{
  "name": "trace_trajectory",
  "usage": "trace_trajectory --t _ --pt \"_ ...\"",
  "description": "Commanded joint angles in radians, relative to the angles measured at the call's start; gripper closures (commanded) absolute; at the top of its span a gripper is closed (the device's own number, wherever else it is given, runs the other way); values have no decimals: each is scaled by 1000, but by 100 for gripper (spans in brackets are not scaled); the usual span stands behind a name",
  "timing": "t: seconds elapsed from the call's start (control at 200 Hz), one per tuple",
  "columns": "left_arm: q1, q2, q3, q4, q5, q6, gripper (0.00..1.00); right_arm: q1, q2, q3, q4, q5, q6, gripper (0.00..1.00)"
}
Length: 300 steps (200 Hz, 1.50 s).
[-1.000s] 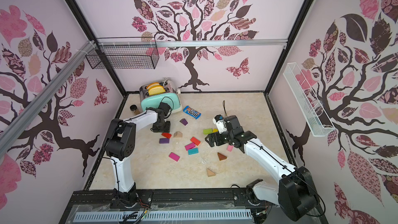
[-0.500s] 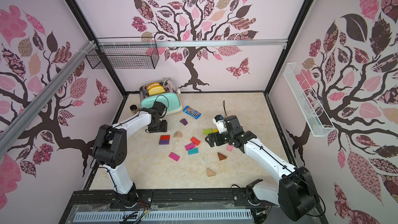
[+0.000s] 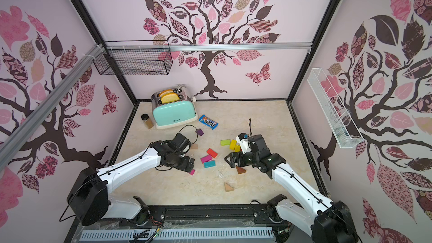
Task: Assemble a piece of candy with building blocks
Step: Assemble the building block at the center of the board, then pick up the building block from the center of the board, then assemble the building block at the center of the board.
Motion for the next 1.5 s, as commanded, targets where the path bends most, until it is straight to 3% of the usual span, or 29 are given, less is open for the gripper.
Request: trace_trajectory --t 0.0,0.25,0.58,0.745,1.005,1.12,1.295,1.496 --pt "-23 37 -4 55 21 6 2 10 -43 -2 -21 -11 57 1" --pt "-27 176 37 73 -6 59 2 10 -19 27 -44 20 25 1" --pt "-29 252 63 73 -49 88 2 10 21 52 -12 40 -5 1" --pt "-37 272 66 68 -40 79 28 10 14 58 -13 56 -23 1" --pt "-40 229 11 72 -65 0 50 10 22 97 -17 66 -61 1" --pt "-9 186 -53 91 -111 -82 49 9 32 113 -15 62 -67 1" --pt "127 92 -141 144 -131 -141 49 10 45 121 3 49 -64 1" --pt "178 160 -86 164 -168 -133 49 10 66 132 8 39 -78 1"
